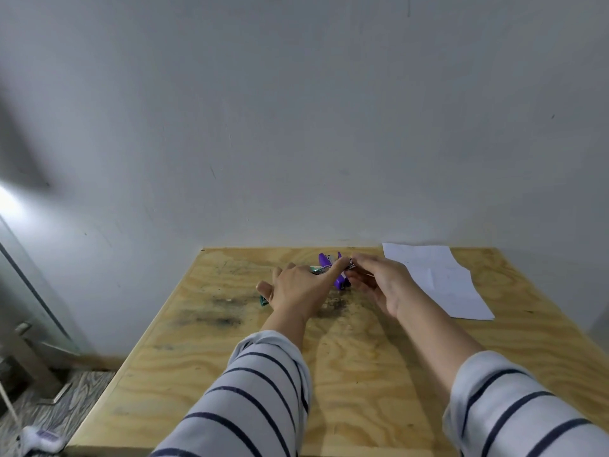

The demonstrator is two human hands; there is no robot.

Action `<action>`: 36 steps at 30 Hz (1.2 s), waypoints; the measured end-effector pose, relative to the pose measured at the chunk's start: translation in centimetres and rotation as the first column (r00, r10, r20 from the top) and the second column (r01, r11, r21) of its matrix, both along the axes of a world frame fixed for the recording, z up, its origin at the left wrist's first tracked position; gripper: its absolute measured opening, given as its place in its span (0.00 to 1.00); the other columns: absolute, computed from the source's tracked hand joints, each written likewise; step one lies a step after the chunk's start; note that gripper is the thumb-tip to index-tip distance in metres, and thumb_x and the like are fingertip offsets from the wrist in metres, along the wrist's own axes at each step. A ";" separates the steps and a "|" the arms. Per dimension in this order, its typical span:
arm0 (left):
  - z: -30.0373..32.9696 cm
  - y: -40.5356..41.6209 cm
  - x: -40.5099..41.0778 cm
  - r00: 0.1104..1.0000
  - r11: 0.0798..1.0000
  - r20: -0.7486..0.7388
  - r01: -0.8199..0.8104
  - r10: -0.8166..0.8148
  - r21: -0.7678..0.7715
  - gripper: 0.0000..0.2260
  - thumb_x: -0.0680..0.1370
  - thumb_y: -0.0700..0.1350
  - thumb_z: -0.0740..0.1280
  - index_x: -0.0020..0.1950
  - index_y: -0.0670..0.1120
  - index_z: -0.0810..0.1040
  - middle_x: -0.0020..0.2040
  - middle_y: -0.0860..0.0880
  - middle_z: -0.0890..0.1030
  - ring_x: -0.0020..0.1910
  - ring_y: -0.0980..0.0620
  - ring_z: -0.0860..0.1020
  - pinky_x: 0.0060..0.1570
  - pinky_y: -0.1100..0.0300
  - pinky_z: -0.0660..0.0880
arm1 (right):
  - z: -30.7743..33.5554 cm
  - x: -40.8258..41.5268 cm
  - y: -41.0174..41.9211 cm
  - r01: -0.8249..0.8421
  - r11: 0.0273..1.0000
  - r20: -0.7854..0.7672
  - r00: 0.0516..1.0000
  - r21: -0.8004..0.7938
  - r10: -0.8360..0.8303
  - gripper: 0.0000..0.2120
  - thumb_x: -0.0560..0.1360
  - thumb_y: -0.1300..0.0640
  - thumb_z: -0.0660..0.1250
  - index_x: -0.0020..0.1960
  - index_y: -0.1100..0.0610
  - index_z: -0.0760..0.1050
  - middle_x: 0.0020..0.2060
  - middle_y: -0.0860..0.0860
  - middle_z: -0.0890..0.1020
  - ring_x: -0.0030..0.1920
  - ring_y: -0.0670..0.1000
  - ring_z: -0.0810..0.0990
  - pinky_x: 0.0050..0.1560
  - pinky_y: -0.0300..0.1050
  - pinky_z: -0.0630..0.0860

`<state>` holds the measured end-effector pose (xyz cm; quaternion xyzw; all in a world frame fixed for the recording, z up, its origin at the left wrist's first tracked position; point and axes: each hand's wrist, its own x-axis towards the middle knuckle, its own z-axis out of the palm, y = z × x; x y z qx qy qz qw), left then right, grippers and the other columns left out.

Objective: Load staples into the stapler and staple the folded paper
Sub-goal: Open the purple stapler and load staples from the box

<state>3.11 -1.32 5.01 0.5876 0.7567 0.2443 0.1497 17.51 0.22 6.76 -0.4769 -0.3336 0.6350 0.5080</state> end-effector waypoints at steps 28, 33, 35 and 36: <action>-2.6 -2.6 -0.7 0.922 0.910 0.078 0.355 -0.378 0.214 0.16 0.78 0.57 0.44 0.55 0.57 0.70 0.33 0.54 0.77 0.39 0.55 0.75 0.58 0.53 0.62 | -3.1 1.5 0.4 0.213 0.977 0.154 0.966 -0.015 -0.208 0.07 0.74 0.66 0.67 0.50 0.58 0.80 0.43 0.55 0.82 0.37 0.51 0.81 0.42 0.44 0.81; -3.6 -2.8 -1.3 0.937 0.906 -0.158 0.343 -0.311 0.249 0.17 0.76 0.64 0.57 0.62 0.60 0.67 0.53 0.57 0.82 0.50 0.54 0.79 0.56 0.55 0.64 | -3.5 0.7 0.3 0.210 0.976 0.231 0.948 0.059 -0.219 0.07 0.75 0.65 0.66 0.48 0.57 0.80 0.46 0.55 0.82 0.40 0.51 0.81 0.44 0.44 0.81; -3.9 -2.8 -1.4 0.931 0.882 -0.185 0.358 -0.314 0.306 0.16 0.77 0.61 0.58 0.64 0.61 0.68 0.62 0.58 0.77 0.55 0.54 0.77 0.56 0.55 0.64 | -3.6 0.5 0.4 0.215 0.973 0.272 0.934 0.087 -0.231 0.07 0.75 0.65 0.66 0.49 0.57 0.80 0.47 0.55 0.82 0.44 0.52 0.81 0.46 0.45 0.81; -4.1 -2.7 -1.4 0.928 0.873 -0.191 0.368 -0.321 0.320 0.15 0.78 0.59 0.59 0.64 0.60 0.69 0.63 0.58 0.76 0.56 0.54 0.77 0.56 0.55 0.64 | -3.6 0.5 0.3 0.218 0.972 0.294 0.926 0.092 -0.236 0.07 0.75 0.65 0.66 0.50 0.57 0.80 0.48 0.55 0.82 0.45 0.52 0.81 0.47 0.46 0.81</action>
